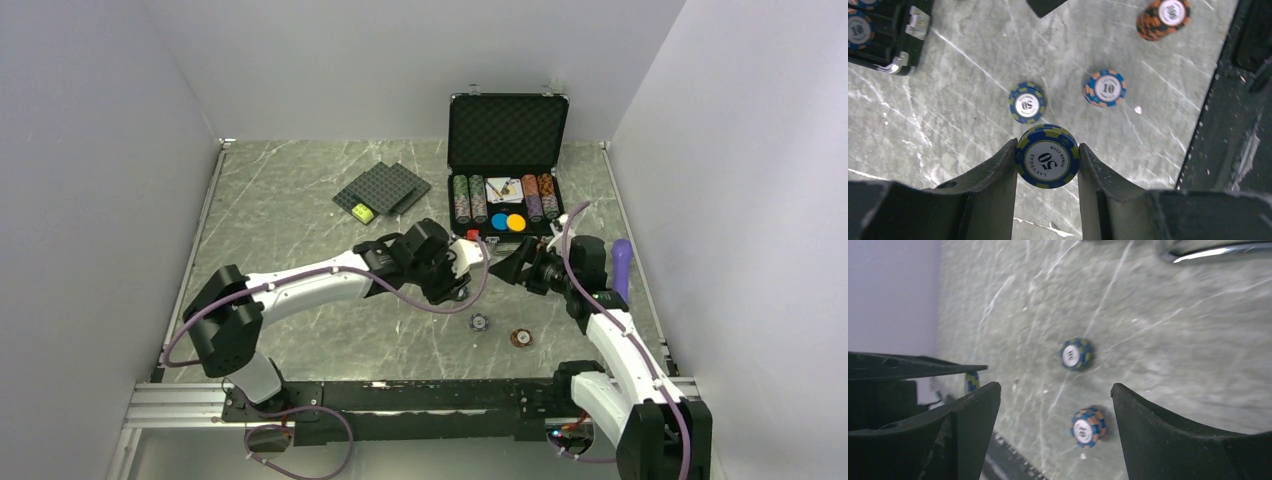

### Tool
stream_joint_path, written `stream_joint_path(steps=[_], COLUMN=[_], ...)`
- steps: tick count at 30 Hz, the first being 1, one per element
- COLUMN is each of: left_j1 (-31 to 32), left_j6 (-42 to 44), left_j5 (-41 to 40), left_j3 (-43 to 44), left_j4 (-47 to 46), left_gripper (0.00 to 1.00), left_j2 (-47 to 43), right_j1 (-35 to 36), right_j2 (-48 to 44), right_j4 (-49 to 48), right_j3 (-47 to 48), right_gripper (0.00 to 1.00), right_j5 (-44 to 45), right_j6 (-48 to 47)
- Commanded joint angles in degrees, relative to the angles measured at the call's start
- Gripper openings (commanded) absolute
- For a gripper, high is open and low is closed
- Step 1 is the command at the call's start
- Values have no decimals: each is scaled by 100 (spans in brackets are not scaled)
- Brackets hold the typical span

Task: Pack up texas hold em set
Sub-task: Pick up the poker chip from the center of the board.

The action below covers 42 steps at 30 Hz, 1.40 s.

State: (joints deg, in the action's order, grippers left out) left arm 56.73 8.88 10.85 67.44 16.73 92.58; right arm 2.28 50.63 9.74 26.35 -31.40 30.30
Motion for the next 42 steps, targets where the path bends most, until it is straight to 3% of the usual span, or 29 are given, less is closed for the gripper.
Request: stream_joint_path(steps=[1, 9, 17, 42], left_j1=[-4, 5, 14, 76], left_j6=[367, 456, 461, 535], left_j5=[750, 1098, 1138, 1082], left_j3=[-257, -379, -450, -495], left_j4=[45, -71, -126, -152], left_gripper=[0, 0, 0, 0], left_j2=[-433, -703, -778, -760], right_j1=[8, 397, 1335, 1957], right_j2=[58, 10, 427, 1101], right_j4=[-1075, -1364, -2157, -2812], right_j3=[-301, -459, -404, -344], right_gripper=[85, 74, 62, 38], right_j5=[-1609, -1932, -1677, -1868], right_j6=[795, 1218, 1707, 1847])
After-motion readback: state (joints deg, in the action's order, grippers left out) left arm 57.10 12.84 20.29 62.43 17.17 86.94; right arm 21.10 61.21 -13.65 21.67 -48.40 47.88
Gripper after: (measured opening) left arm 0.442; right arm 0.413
